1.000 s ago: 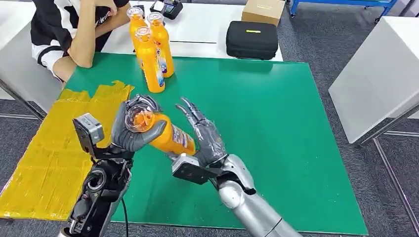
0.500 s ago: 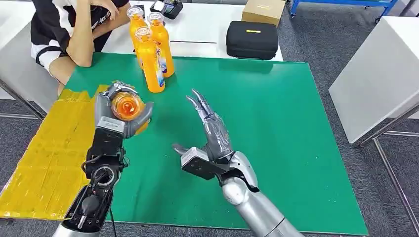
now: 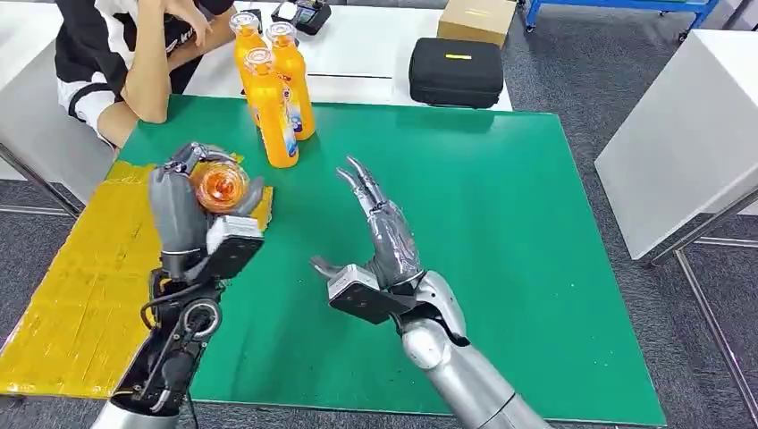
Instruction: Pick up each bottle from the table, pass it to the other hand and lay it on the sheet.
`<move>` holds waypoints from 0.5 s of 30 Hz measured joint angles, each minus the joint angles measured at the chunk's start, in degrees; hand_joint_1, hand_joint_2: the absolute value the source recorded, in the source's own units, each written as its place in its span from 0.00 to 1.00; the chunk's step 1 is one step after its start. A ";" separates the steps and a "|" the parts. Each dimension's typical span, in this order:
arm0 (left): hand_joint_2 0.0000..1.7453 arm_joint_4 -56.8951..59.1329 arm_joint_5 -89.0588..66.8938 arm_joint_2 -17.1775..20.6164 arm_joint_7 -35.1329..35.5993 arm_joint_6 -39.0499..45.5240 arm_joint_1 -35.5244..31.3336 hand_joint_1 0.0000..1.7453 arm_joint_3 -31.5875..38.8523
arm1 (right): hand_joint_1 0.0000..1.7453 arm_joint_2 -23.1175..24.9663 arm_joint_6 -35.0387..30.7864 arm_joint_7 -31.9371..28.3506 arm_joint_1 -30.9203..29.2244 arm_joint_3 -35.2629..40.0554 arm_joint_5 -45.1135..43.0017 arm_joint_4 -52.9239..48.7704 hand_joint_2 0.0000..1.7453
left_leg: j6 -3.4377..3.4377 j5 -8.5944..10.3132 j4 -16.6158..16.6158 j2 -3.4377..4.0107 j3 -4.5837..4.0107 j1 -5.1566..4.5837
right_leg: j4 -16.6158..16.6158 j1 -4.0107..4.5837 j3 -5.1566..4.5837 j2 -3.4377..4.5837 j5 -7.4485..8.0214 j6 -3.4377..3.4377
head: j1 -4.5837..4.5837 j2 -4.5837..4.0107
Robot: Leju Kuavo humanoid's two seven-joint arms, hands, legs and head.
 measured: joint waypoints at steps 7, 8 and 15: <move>1.00 5.32 -20.91 0.24 11.65 -2.04 -2.39 1.00 -1.27 | 0.00 0.02 -0.83 0.02 0.04 -0.13 0.00 -2.65 1.00 | 0.00 0.00 0.00 0.00 0.01 0.00 | -0.01 0.00 -0.01 0.00 0.00 0.00 | 0.02 0.00; 1.00 6.63 -23.05 0.26 12.96 -2.54 -2.86 1.00 -1.29 | 0.00 0.02 -1.01 0.02 0.08 -0.33 0.02 -3.24 1.00 | 0.00 0.01 0.00 0.00 0.01 0.00 | 0.00 0.00 -0.01 0.00 0.01 -0.01 | 0.00 0.00; 1.00 12.83 -26.54 0.26 15.58 -3.81 -4.97 1.00 -1.31 | 0.00 -0.22 -1.44 0.07 0.46 -1.01 0.74 -5.84 1.00 | 0.00 0.01 0.01 0.02 0.01 0.00 | 0.00 0.00 -0.01 0.01 0.05 -0.05 | 0.00 0.00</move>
